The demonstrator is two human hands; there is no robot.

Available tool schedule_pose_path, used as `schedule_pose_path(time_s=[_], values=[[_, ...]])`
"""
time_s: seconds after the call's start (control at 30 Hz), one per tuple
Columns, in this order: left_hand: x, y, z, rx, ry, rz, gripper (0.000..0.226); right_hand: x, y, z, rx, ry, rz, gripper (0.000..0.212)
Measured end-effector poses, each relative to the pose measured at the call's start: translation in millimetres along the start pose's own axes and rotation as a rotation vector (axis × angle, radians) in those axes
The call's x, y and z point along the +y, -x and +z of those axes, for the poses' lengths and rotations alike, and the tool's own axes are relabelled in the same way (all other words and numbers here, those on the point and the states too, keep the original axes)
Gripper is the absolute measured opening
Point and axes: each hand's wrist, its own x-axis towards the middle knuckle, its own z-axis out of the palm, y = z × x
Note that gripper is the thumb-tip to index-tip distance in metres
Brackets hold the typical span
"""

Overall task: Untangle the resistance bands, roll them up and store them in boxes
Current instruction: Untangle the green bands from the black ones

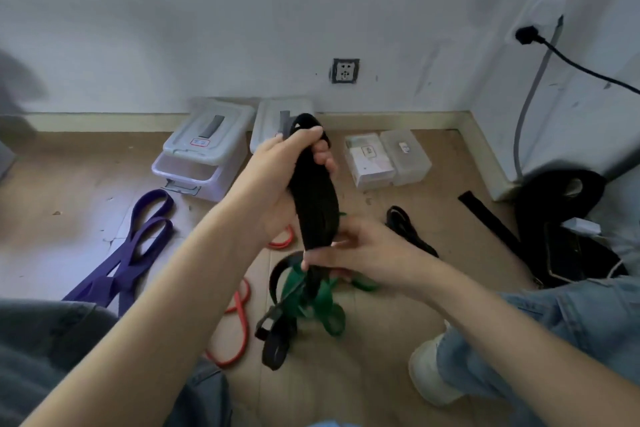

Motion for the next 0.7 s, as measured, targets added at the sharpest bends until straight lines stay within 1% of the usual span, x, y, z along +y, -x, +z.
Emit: schedule_pose_path(time_s=[0.03,0.07,0.1,0.13,0.17,0.2,0.23,0.27,0.3,0.33,0.4,0.43,0.47,0.5,0.53,0.57,0.6,0.63,0.67,0.7], values=[[0,-1,-6,-0.071,-0.020,-0.027,0.025,-5,1,-3,0.028,-0.036,-0.034,0.006],[-2,-1,-14,-0.152,-0.092,-0.082,0.042,-11,2,-7,0.054,-0.097,-0.075,0.009],[-7,-1,-23,-0.238,-0.204,-0.136,0.051,-18,2,-13,0.087,-0.192,-0.115,0.015],[-16,2,-31,-0.332,-0.350,-0.183,0.044,-26,2,-19,0.126,-0.310,-0.156,0.019],[-28,5,-37,-0.421,-0.546,-0.229,0.032,-33,2,-26,0.160,-0.426,-0.204,0.019],[-41,10,-40,-0.499,-0.799,-0.283,0.023,-40,2,-33,0.194,-0.507,-0.253,0.016],[-52,13,-44,-0.546,-1.042,-0.309,0.020,-46,2,-40,0.234,-0.550,-0.292,0.014],[-59,15,-45,-0.564,-1.206,-0.283,0.016,-50,2,-47,0.274,-0.579,-0.323,0.013],[-58,15,-44,-0.547,-1.249,-0.242,0.012,-52,3,-53,0.318,-0.616,-0.347,0.013],[-51,16,-40,-0.518,-1.189,-0.195,0.012,-52,5,-61,0.363,-0.677,-0.365,0.013],[-20,20,-23,-0.509,-0.931,-0.129,0.018,-48,7,-75,0.403,-0.781,-0.356,0.015],[-4,23,-16,-0.539,-0.784,-0.092,0.016,-46,9,-80,0.403,-0.744,-0.305,0.016],[9,25,-11,-0.537,-0.680,-0.044,0.014,-42,11,-83,0.385,-0.624,-0.207,0.018],[17,24,-9,-0.479,-0.663,-0.006,0.015,-37,13,-84,0.328,-0.444,-0.072,0.021],[21,22,-10,-0.347,-0.764,0.011,0.017,-32,16,-81,0.228,-0.230,0.076,0.025],[20,19,-13,-0.181,-0.989,0.019,0.019,-28,19,-76,0.120,-0.033,0.204,0.028],[16,17,-17,-0.065,-1.259,0.004,0.018,-26,21,-72,0.045,0.114,0.272,0.028],[12,16,-19,-0.028,-1.457,-0.019,0.013,-25,21,-69,0.029,0.193,0.270,0.027],[8,16,-19,-0.062,-1.558,-0.006,0.009,-27,21,-69,0.076,0.207,0.211,0.024],[4,18,-16,-0.147,-1.595,0.007,0.006,-30,21,-69,0.164,0.197,0.116,0.023]])
